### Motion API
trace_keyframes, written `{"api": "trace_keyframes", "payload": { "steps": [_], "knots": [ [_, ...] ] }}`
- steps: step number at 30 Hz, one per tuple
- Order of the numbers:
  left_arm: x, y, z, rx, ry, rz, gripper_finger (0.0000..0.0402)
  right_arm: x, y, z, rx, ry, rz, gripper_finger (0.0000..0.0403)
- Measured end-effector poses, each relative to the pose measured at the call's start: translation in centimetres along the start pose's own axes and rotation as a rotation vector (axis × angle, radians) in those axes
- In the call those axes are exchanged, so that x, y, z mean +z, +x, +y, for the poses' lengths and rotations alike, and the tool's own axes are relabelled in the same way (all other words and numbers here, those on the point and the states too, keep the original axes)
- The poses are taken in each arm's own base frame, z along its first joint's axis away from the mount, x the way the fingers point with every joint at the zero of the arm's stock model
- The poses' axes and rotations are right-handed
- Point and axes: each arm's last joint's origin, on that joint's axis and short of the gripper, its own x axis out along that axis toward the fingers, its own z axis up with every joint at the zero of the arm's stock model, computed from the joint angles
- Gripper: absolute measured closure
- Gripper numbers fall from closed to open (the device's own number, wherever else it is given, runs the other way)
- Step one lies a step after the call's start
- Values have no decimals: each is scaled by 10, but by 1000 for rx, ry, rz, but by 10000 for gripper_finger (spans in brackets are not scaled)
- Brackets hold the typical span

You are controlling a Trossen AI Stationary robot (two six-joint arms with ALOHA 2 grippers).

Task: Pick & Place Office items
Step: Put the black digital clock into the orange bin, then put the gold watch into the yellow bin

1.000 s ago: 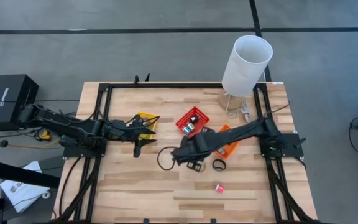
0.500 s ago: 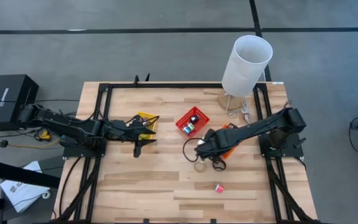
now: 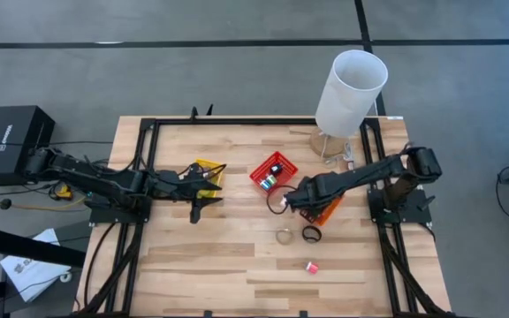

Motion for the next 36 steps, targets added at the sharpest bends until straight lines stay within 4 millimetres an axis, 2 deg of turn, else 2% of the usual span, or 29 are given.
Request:
{"api": "trace_keyframes", "payload": {
  "steps": [11, 19, 26, 31, 36],
  "knots": [
    [0, 0, 0, 0, 0, 0, 248, 9, 3, -8, 30, 30, 33, 173],
    [0, 0, 0, 0, -1, -1, 248, 9, 1, -9, 33, 7, 49, 171],
    [0, 0, 0, 0, 0, 0, 248, 13, -25, -6, 43, -29, 34, 208],
    [0, 0, 0, 0, -1, 0, 248, 13, -52, 8, 131, -119, -16, 226],
    [0, 0, 0, 0, -9, 0, 248, 3, -75, 24, 197, -240, -77, 232]
  ]
}}
